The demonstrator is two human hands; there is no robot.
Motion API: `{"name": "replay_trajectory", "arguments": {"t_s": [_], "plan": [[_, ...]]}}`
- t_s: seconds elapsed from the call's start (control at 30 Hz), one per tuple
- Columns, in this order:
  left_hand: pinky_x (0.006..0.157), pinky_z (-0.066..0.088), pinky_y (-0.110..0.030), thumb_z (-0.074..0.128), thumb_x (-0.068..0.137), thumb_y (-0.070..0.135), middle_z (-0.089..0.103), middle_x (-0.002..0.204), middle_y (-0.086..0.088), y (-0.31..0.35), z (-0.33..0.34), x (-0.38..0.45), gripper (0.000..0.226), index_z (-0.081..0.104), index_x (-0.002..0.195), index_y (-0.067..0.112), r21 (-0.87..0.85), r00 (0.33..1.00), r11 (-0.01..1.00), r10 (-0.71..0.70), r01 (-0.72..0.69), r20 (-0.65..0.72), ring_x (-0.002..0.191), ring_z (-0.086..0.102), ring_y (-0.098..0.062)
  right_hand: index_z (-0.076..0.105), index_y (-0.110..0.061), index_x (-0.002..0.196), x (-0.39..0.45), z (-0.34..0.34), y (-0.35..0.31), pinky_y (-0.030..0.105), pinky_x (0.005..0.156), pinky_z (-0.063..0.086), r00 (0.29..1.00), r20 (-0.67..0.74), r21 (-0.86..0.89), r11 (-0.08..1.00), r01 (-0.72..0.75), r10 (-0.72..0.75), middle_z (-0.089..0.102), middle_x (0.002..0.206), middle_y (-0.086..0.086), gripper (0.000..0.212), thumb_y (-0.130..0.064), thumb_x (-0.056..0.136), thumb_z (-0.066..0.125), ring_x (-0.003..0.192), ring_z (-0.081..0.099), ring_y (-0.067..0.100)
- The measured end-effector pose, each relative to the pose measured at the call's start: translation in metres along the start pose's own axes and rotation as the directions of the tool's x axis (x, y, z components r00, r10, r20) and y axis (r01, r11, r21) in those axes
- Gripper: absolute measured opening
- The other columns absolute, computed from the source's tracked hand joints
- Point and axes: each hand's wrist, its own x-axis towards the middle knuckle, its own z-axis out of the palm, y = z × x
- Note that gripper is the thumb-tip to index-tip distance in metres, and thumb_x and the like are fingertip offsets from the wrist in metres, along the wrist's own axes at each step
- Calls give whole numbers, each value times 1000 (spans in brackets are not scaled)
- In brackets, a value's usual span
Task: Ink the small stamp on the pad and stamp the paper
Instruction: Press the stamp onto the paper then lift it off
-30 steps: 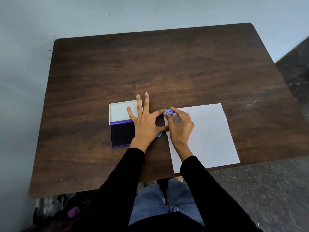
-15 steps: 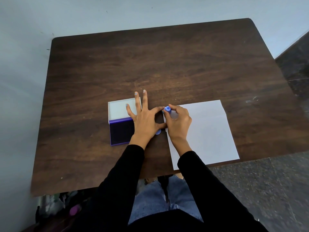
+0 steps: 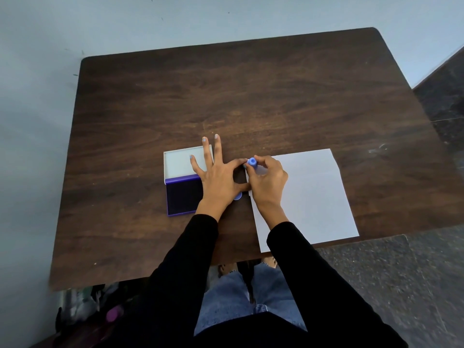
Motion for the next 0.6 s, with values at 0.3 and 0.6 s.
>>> {"name": "replay_trajectory", "arguments": {"t_s": [0.3, 0.6], "plan": [[107, -11, -65, 74, 71, 51, -14, 160, -7, 2, -2, 0, 49, 60, 117, 40, 6, 1000, 1000, -2, 2, 12, 142, -25, -35, 68, -4, 94, 2, -1, -2, 25, 78, 48, 999, 30, -8, 999, -35, 35, 72, 96, 12, 20, -17, 79, 74, 91, 64, 22], [105, -13, -66, 72, 62, 67, -16, 159, -7, 2, -3, 1, 66, 56, 122, 45, 19, 999, 1000, -14, 13, 46, 140, -29, -34, 68, -16, 85, 23, -33, -25, 19, 74, 55, 929, -233, 457, 876, -155, 286, 73, 85, 4, 19, -17, 71, 81, 79, 68, 15]]}}
